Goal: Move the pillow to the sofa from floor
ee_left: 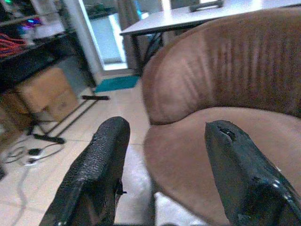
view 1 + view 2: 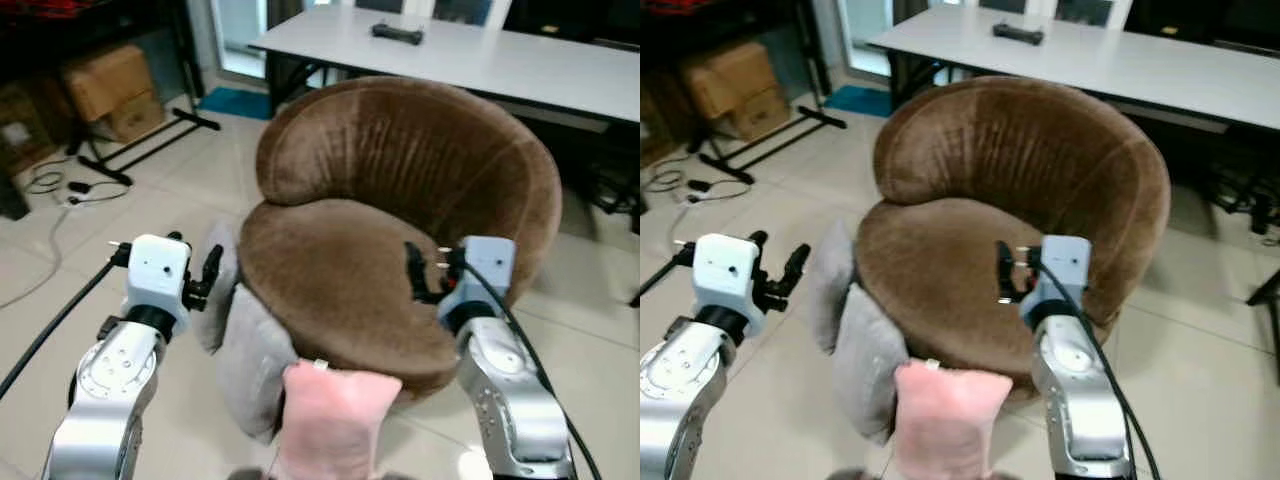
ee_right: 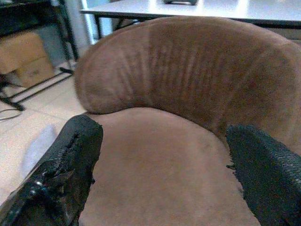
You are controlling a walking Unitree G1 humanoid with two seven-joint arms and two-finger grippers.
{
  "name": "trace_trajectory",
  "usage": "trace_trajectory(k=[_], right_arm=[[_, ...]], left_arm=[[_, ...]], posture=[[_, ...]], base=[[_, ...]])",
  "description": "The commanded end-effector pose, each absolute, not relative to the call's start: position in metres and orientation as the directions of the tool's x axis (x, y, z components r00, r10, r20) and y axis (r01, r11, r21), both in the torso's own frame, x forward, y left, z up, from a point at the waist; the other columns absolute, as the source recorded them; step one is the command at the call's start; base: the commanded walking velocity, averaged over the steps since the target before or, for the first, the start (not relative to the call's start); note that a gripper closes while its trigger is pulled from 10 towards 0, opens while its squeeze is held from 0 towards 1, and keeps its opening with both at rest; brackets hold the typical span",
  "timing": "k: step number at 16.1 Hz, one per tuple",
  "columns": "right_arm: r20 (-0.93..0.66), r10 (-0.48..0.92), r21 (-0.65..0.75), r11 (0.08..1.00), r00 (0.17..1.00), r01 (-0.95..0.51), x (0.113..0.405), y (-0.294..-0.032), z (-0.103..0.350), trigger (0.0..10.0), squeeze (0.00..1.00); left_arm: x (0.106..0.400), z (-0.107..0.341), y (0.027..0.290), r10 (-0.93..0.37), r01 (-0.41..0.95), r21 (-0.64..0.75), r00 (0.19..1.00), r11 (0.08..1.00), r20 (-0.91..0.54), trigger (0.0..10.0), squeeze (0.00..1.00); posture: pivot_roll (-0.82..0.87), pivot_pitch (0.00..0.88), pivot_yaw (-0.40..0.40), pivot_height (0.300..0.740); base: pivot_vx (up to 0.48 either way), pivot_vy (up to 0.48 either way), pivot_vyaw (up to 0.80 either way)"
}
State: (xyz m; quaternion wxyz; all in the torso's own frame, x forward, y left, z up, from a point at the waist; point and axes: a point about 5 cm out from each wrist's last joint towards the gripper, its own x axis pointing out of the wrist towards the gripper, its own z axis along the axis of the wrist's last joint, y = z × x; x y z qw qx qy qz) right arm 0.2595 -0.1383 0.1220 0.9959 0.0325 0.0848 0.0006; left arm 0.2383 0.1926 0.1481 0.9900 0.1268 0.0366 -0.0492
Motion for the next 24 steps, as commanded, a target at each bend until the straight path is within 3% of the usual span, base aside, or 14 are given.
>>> trace_trajectory(k=[1,9,16,20,24], right_arm=[[-0.161,-0.004,0.064,0.998,0.987,0.014,0.2597,-0.1414,0.1243,10.0,0.0],[-0.155,0.0,0.048,0.999,0.988,0.007,0.2596,-0.142,0.123,10.0,0.0],[-0.143,0.009,0.038,0.999,0.99,-0.003,0.2626,-0.1409,0.1237,10.0,0.0],[-0.145,0.017,0.03,0.999,0.989,-0.013,0.2659,-0.1408,0.1225,10.0,0.0],[-0.144,0.007,0.021,1.0,0.989,-0.004,0.2669,-0.1421,0.1216,10.0,0.0]], left_arm=[[0.2387,0.148,0.1931,-0.086,0.105,0.255,0.993,0.961,-0.083,10.0,0.0],[0.2378,0.1487,0.1946,-0.087,0.096,0.273,0.995,0.957,-0.044,10.0,0.0],[0.2377,0.146,0.1956,-0.087,0.098,0.261,0.995,0.96,-0.055,10.0,0.0],[0.2384,0.1452,0.1956,-0.092,0.103,0.257,0.994,0.961,-0.056,10.0,0.0],[0.2386,0.1454,0.196,-0.095,0.106,0.255,0.994,0.961,-0.057,10.0,0.0]], posture=[[0.06,0.0,-0.004,0.645],[0.06,0.0,-0.01,0.56],[0.06,0.0,-0.015,0.56],[0.06,0.0,-0.016,0.56],[0.06,0.0,-0.014,0.56]], base=[[0.0,0.0,0.0],[0.0,0.0,0.0],[0.0,0.0,0.0],[0.283,0.0,0.0],[0.297,0.0,-0.6]])
